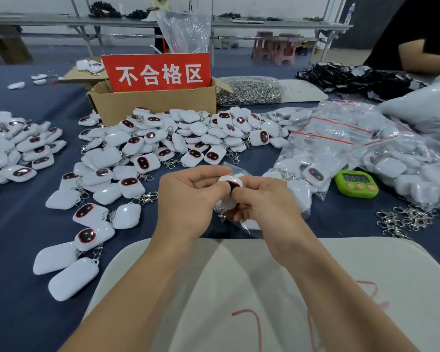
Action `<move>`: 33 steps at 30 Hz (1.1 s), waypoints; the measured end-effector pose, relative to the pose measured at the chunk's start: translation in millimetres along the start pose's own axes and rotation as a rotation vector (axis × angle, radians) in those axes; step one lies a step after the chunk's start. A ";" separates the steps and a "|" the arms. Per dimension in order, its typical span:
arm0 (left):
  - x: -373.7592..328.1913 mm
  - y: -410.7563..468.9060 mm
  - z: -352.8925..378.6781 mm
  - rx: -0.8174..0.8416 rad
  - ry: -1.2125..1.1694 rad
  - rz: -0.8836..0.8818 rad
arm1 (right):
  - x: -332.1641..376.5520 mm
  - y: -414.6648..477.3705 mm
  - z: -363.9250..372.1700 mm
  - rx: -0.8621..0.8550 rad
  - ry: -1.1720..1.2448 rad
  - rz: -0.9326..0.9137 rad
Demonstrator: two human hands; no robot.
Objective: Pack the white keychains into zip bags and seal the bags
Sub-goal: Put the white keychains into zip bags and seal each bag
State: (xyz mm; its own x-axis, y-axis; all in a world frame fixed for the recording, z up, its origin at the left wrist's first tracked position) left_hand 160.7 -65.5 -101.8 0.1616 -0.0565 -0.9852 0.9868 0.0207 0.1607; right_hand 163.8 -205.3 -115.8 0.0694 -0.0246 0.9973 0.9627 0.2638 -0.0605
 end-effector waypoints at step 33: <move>-4.3 -7.2 -0.6 -0.101 0.638 0.125 | 33.4 -18.2 -16.3 -0.341 -0.398 -0.440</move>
State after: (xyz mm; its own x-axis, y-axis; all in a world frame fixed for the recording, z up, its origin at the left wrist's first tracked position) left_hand 153.0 -64.8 -98.8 0.2057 0.5549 -0.8060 0.9500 0.0844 0.3006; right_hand 152.9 -226.6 -82.1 -0.3855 0.3135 0.8678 0.9125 -0.0098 0.4089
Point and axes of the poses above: each hand's wrist, its own y-axis towards the middle knuckle, its own z-axis out of the palm, x = y × z, the point moved 6 cm from there along y, towards the middle knuckle, and after that the axes turned 9 degrees about x, right-handed, at the moved point
